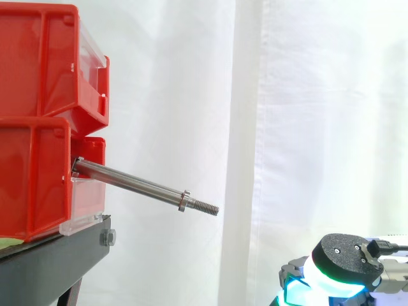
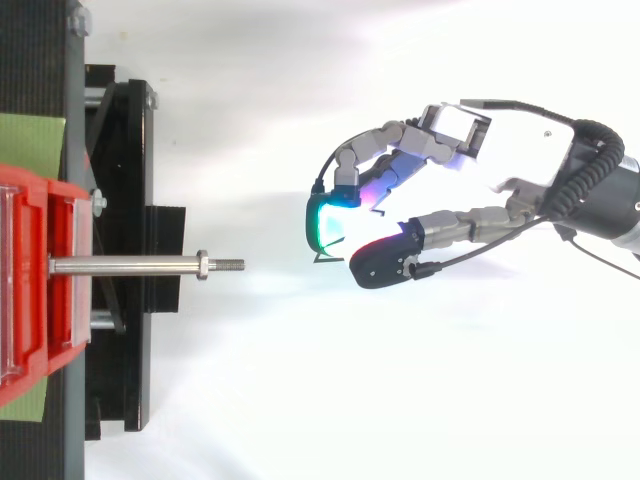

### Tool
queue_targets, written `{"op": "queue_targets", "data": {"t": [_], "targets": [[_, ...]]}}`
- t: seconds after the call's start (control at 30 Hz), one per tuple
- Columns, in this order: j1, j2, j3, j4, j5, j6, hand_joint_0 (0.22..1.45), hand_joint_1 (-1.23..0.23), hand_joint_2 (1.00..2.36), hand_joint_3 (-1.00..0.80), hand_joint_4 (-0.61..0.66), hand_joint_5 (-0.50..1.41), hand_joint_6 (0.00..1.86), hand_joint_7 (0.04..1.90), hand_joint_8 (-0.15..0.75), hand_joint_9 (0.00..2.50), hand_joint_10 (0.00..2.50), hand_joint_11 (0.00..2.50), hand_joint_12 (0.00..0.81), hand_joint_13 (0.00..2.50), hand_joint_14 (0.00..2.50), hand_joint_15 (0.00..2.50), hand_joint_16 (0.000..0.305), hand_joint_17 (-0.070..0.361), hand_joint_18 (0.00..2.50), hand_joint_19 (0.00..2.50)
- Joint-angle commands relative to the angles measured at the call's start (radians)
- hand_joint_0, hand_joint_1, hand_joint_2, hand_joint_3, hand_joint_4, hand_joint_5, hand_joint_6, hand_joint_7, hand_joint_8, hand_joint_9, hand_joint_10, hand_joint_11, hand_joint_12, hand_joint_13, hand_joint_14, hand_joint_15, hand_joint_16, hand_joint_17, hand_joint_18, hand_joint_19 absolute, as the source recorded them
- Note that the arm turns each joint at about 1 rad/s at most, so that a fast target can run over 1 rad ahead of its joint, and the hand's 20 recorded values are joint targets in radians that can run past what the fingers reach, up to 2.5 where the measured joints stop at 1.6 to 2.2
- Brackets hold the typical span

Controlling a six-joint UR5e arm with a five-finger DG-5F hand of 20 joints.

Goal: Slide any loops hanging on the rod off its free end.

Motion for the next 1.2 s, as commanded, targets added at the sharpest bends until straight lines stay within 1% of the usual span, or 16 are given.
{"op": "queue_targets", "data": {"t": [0.0, 0.33, 0.67, 1.17], "targets": [[0.000, 0.000, 0.000, 0.000, 0.000, 0.000, 0.60, -0.65, 1.02, -0.22, 0.07, -0.16, 0.89, 1.11, 0.322, 1.03, 0.02, 0.68, 0.334, 0.82, 0.02, 0.38, 0.052, 0.116, 0.73, 0.54], [0.000, 0.000, 0.000, 0.000, 0.000, 0.000, 0.60, -0.66, 1.02, -0.19, 0.09, -0.15, 0.89, 1.09, 0.341, 1.08, 0.02, 0.69, 0.333, 0.89, 0.02, 0.41, 0.054, 0.121, 0.80, 0.52], [0.000, 0.000, 0.002, 0.000, 0.000, 0.000, 0.60, -0.67, 1.01, -0.16, 0.10, -0.14, 0.89, 1.07, 0.375, 1.13, 0.01, 0.71, 0.351, 0.97, 0.01, 0.42, 0.056, 0.126, 0.88, 0.49], [0.000, 0.000, 0.000, 0.000, 0.000, 0.000, 0.60, -0.67, 1.01, -0.18, 0.11, -0.14, 0.89, 1.06, 0.373, 1.13, 0.02, 0.72, 0.353, 0.98, 0.01, 0.44, 0.057, 0.128, 0.90, 0.50]]}}
